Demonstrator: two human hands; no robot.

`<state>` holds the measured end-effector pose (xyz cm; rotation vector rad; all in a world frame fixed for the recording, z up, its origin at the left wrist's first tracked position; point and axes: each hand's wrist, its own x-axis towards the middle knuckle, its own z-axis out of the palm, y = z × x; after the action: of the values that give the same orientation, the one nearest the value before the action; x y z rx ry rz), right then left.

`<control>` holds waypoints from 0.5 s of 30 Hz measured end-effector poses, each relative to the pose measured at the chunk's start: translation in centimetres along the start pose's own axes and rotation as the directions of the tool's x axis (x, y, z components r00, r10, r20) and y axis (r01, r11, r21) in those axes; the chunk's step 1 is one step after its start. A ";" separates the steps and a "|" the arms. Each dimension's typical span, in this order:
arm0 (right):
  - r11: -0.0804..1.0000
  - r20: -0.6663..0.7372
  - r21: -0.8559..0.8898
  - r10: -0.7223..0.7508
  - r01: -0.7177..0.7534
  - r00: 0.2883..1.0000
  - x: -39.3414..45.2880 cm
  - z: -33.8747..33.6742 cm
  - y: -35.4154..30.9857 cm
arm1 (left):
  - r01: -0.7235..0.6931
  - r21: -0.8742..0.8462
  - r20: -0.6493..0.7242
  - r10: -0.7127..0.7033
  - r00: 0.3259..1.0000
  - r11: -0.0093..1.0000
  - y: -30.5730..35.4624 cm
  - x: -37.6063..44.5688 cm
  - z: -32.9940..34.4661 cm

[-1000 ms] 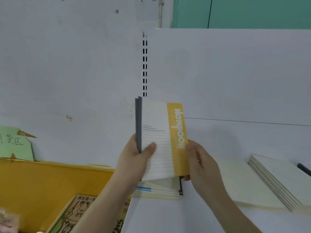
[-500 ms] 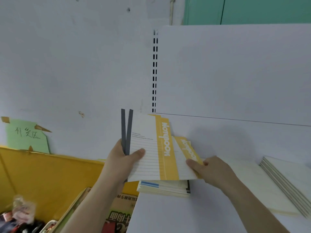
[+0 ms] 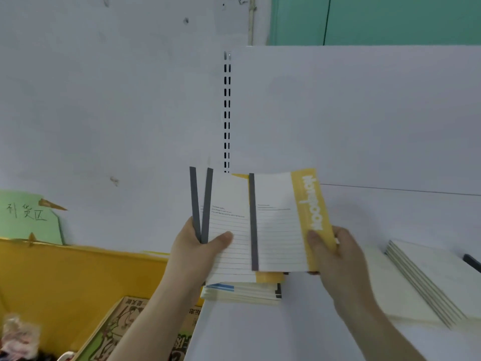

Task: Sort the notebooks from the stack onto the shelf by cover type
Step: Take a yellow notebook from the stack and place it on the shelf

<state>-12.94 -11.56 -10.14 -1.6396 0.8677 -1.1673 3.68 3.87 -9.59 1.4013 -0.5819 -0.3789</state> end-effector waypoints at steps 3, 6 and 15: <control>0.996 0.008 -0.083 0.039 -0.038 0.999 -1.2 1.3 0.9 | -0.055 -0.045 -0.005 0.055 0.998 0.997 0.5 -1.0 1.3; 0.997 0.050 -0.081 0.022 -0.018 0.999 -2.4 1.8 1.0 | -0.110 -0.027 -0.010 0.110 0.994 0.994 0.8 -2.2 2.6; 0.997 0.144 0.073 -0.044 0.034 0.989 -3.1 -2.1 0.7 | -0.108 -0.026 0.229 0.111 0.967 0.994 -1.1 -4.3 4.8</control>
<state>-15.86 -9.60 -11.49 -1.6680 0.6976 -1.0781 -2.46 2.32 -11.01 1.3146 -0.8411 -0.4589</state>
